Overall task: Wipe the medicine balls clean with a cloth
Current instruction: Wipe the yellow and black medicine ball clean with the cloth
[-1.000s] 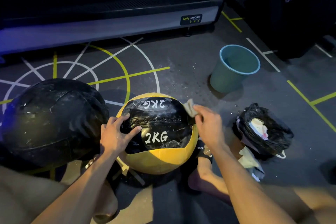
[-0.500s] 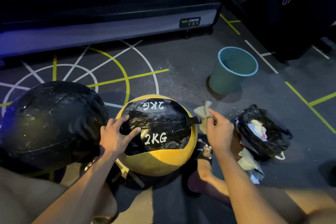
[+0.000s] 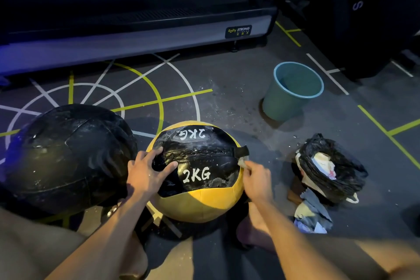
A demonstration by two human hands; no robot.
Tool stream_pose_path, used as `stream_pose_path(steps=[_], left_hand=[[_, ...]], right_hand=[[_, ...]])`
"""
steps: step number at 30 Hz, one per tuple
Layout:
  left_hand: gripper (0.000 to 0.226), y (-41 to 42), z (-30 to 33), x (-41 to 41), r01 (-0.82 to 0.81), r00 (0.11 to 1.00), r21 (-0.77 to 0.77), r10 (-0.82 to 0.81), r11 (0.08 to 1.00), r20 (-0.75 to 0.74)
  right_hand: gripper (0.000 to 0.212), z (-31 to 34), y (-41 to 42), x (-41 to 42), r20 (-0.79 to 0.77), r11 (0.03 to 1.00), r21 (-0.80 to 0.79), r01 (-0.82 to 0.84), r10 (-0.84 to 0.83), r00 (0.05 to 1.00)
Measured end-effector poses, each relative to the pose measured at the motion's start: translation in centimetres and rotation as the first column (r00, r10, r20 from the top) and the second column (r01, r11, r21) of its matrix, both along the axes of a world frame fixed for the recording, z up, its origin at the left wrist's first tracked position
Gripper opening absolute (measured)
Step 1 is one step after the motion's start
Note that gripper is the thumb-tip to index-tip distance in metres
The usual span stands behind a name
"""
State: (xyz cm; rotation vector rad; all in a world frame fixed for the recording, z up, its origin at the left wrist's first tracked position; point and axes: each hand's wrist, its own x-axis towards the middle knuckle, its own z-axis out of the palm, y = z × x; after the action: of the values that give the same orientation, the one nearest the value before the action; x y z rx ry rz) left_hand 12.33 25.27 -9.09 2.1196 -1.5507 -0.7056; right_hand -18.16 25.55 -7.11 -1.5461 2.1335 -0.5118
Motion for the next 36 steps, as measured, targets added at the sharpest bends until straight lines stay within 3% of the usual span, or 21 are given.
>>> stream_pose_path(steps=[5,10,13,15,20,23,25,29,34,36], left_hand=[[0.1,0.1,-0.2,0.3,-0.015,1.0,0.006,0.015,1.0,-0.005],[0.093,-0.3,0.3,-0.2,0.016,1.0,0.019,-0.017,1.0,0.023],[0.101,-0.3,-0.1,0.2,-0.014,1.0,0.022,0.014,1.0,0.011],[0.1,-0.4,-0.1,0.3,-0.015,1.0,0.029,0.015,0.999,0.002],[0.079,-0.3,0.3,-0.5,-0.015,1.0,0.025,0.015,1.0,-0.002],[0.091,0.0,0.0,-0.4,-0.031,0.999,0.029,0.031,0.999,-0.009],[0.089,-0.1,0.0,-0.4,-0.03,0.999,0.033,0.031,0.999,-0.016],[0.075,-0.1,0.3,-1.1,-0.024,1.0,0.004,0.024,1.0,-0.007],[0.083,0.1,0.0,-1.0,-0.053,0.999,0.014,0.053,0.998,-0.007],[0.081,0.0,0.0,-0.8,-0.041,0.999,0.018,0.041,0.999,0.001]], right_hand=[[0.037,0.7,2.1,3.3,-0.153,0.967,-0.166,-0.194,0.169,0.974],[0.039,1.1,-0.2,1.5,-0.19,0.998,0.051,-0.026,0.035,0.981],[0.029,2.1,0.3,3.9,-0.212,0.983,0.01,-0.184,0.182,0.96],[0.03,2.1,1.0,4.0,-0.194,0.969,-0.026,-0.247,0.238,0.952],[0.035,1.8,-0.4,1.5,-0.134,0.999,0.034,-0.021,0.025,0.991],[0.027,2.3,0.9,4.2,-0.143,0.985,-0.036,-0.166,0.159,0.977],[0.028,2.1,1.6,4.4,-0.128,0.976,-0.067,-0.209,0.199,0.972],[0.038,2.1,0.3,2.6,-0.061,0.999,-0.023,-0.026,0.025,0.998],[0.037,2.6,2.6,6.9,-0.02,0.944,-0.165,-0.287,0.288,0.957],[0.038,2.3,2.4,5.8,0.003,0.953,-0.15,-0.264,0.267,0.964]])
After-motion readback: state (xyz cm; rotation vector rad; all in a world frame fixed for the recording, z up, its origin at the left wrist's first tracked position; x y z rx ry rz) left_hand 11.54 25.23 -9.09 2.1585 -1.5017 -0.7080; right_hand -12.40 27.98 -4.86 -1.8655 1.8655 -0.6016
